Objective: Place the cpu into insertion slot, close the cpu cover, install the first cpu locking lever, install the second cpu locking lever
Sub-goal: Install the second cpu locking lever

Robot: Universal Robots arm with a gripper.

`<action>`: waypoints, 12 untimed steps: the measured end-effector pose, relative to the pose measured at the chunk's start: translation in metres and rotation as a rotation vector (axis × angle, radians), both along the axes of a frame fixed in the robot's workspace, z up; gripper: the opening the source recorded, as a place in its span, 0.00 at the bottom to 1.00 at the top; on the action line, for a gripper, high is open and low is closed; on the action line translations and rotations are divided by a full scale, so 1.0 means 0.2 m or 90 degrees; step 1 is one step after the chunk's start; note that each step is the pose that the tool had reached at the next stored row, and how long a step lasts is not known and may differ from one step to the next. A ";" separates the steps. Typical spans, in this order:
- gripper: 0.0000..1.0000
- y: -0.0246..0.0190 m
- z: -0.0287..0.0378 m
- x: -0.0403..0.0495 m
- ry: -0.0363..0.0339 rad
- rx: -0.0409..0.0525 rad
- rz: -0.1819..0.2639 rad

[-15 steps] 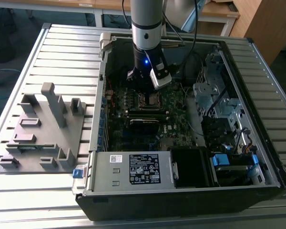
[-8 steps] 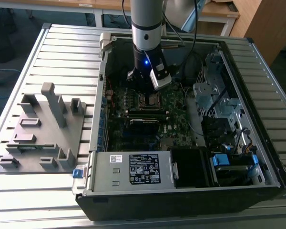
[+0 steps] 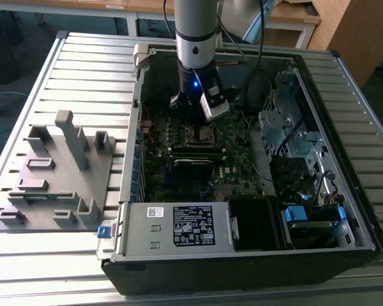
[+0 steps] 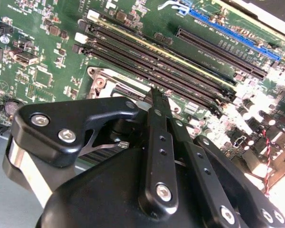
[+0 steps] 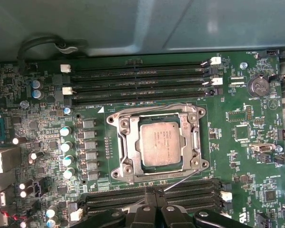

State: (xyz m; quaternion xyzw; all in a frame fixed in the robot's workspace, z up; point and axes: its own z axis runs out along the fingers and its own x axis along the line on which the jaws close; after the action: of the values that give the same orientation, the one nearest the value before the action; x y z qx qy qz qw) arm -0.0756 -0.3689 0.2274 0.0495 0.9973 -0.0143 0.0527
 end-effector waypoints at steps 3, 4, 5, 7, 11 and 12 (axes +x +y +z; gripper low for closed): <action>0.10 0.000 -0.001 -0.006 0.0000 -0.0002 0.000; 0.10 0.000 -0.001 -0.008 -0.0001 -0.0005 0.000; 0.10 0.000 -0.001 -0.009 -0.0002 -0.0008 0.000; 0.10 -0.002 -0.001 -0.012 -0.0004 -0.0012 0.000; 0.10 -0.009 -0.001 -0.018 -0.0006 -0.0012 0.000; 0.10 -0.012 -0.002 -0.020 -0.0007 -0.0012 0.000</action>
State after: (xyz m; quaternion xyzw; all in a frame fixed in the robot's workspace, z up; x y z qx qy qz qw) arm -0.0796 -0.3712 0.2271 0.0495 0.9972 -0.0153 0.0533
